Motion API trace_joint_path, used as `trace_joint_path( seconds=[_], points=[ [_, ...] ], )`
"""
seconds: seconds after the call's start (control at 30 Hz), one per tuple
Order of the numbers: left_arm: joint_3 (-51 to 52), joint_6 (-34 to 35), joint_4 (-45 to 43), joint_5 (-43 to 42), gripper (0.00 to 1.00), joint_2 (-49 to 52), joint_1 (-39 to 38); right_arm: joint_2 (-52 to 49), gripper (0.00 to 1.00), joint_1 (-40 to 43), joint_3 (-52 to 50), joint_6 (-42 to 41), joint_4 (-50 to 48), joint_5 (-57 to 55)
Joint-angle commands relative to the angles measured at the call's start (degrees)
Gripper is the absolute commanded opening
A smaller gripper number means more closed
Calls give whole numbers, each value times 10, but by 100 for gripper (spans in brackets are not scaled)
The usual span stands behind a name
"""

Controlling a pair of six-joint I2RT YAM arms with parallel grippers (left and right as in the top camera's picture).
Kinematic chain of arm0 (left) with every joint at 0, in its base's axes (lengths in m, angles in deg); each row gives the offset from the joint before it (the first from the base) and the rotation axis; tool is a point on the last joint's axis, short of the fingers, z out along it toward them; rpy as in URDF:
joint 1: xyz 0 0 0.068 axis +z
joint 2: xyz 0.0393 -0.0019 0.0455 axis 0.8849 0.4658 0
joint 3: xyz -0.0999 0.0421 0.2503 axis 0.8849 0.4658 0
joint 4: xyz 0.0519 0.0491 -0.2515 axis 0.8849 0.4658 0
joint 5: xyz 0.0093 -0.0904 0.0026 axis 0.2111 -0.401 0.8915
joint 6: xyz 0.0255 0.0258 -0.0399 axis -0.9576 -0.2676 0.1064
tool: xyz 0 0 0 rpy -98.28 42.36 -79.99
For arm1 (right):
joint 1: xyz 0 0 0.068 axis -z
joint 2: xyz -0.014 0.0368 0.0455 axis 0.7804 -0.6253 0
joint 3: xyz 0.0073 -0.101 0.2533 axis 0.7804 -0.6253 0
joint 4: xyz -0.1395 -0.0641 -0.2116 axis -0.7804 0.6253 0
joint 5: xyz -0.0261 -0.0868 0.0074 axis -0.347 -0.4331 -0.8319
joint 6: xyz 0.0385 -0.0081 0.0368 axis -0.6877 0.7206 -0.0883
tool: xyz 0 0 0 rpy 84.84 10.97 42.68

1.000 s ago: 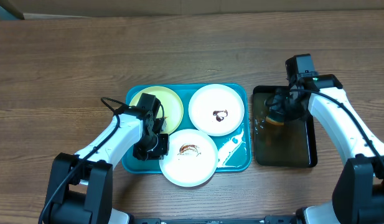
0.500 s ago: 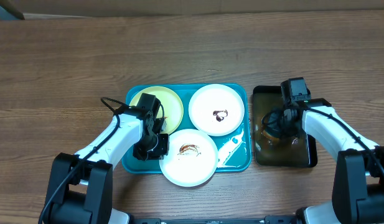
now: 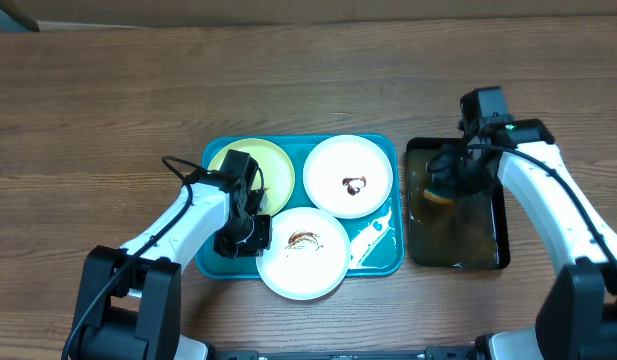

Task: Clean dirty plates on tray and stack at the side
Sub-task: 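Carry the sponge with right gripper over to the white plate, then scrub the white plate with the sponge while left gripper holds it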

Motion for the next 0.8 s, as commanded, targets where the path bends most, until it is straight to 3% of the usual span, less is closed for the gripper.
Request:
trace_joint_path(
  seconds=[0.0,0.23,0.4,0.77],
  points=[
    [3,16,-3,21,4,8,-3,21,4,-29,14,36,21,104],
    [3,16,-3,21,4,8,-3,20,4,-170,13,46,17,139],
    [3,16,-6,21,4,8,-3,7,4,-266,13,4,-27,133],
    [3,16,-7,21,4,8,-4,-83,4,-394,13,-73,-130,130]
  ],
)
